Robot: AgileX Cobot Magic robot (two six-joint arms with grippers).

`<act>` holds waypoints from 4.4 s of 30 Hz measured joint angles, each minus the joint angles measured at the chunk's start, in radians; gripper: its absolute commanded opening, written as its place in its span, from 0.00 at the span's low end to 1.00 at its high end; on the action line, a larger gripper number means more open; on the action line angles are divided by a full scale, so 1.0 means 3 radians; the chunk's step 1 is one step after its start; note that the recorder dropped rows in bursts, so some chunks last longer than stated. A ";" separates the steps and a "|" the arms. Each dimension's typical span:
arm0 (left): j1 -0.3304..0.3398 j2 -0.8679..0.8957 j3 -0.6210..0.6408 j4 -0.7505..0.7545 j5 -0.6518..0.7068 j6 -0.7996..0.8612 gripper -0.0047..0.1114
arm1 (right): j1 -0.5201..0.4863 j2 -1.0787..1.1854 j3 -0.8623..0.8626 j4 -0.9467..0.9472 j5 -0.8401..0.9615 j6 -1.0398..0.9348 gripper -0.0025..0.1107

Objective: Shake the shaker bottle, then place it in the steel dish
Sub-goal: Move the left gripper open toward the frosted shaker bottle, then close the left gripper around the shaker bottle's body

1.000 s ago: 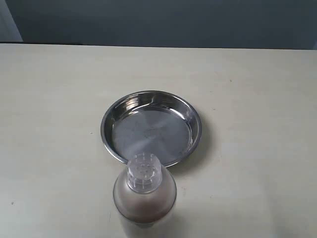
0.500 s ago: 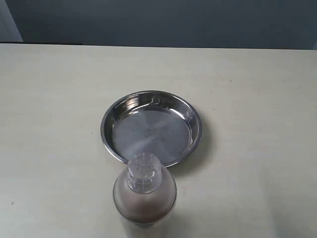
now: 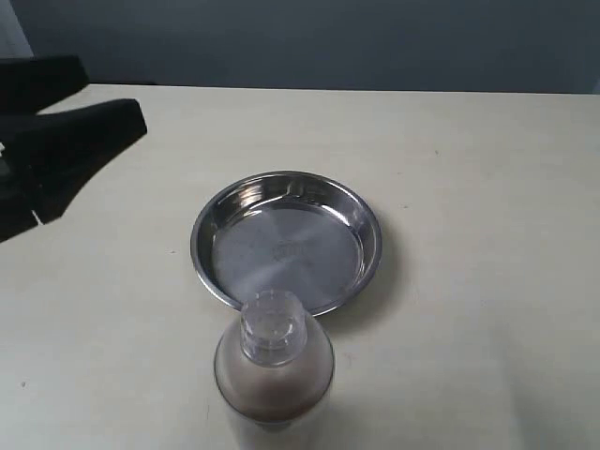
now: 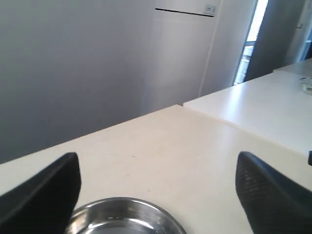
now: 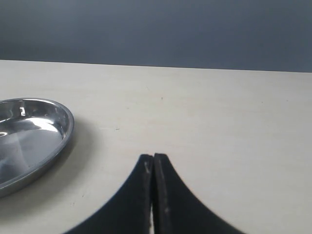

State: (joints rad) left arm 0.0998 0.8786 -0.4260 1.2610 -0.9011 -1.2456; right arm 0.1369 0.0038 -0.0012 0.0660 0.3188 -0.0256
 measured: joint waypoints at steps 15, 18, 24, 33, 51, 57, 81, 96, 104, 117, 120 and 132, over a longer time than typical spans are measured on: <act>0.0000 0.0145 0.0473 -0.0791 -0.0078 0.0741 0.69 | 0.0000 0.0000 0.0000 0.0000 0.0000 0.0000 0.02; 0.0000 0.0145 0.0473 -0.0866 0.0173 0.0914 0.65 | 0.0000 0.0000 0.0000 0.0000 0.0000 0.0000 0.02; 0.0000 0.0145 0.0473 -0.2012 0.0300 0.2099 0.52 | 0.0000 0.0000 0.0000 0.0000 0.0000 0.0000 0.02; 0.0000 0.0232 0.0613 -0.1820 0.0549 0.1998 0.50 | 0.0000 0.0000 0.0000 0.0000 0.0000 0.0000 0.02; 0.0000 0.0419 0.1306 -0.2440 -0.0463 0.2573 0.48 | 0.0000 0.0000 0.0000 0.0000 0.0000 0.0000 0.02; 0.0000 0.0676 0.1322 -0.2086 -0.0748 0.2420 0.48 | 0.0000 0.0000 0.0000 0.0000 0.0000 0.0000 0.02; 0.0000 0.1253 0.1179 -0.0886 -0.1024 0.2353 0.48 | 0.0000 0.0000 0.0000 0.0000 0.0000 0.0005 0.02; -0.0129 0.1089 0.0884 -0.0617 -0.1024 0.1853 0.48 | 0.0000 0.0000 0.0000 0.0000 0.0000 -0.0001 0.02; -0.0781 0.0952 0.0622 -0.0521 -0.1030 0.1653 0.50 | 0.0000 0.0000 0.0000 0.0000 0.0000 -0.0001 0.02; -0.0993 0.0952 0.0601 -0.0531 -0.1030 0.1814 0.95 | 0.0000 0.0000 0.0000 0.0000 0.0000 -0.0001 0.02; -0.0993 0.0952 0.0601 -0.0478 -0.1030 0.1822 0.95 | 0.0000 0.0000 0.0000 0.0000 0.0000 -0.0001 0.02; -0.1448 0.0952 0.0517 -0.0472 -0.1030 0.1728 0.95 | 0.0000 0.0000 0.0000 0.0000 0.0000 -0.0001 0.02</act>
State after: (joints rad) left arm -0.3348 1.1641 -0.2711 1.1195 -1.2103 -0.7273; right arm 0.1369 0.0038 -0.0012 0.0660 0.3188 -0.0260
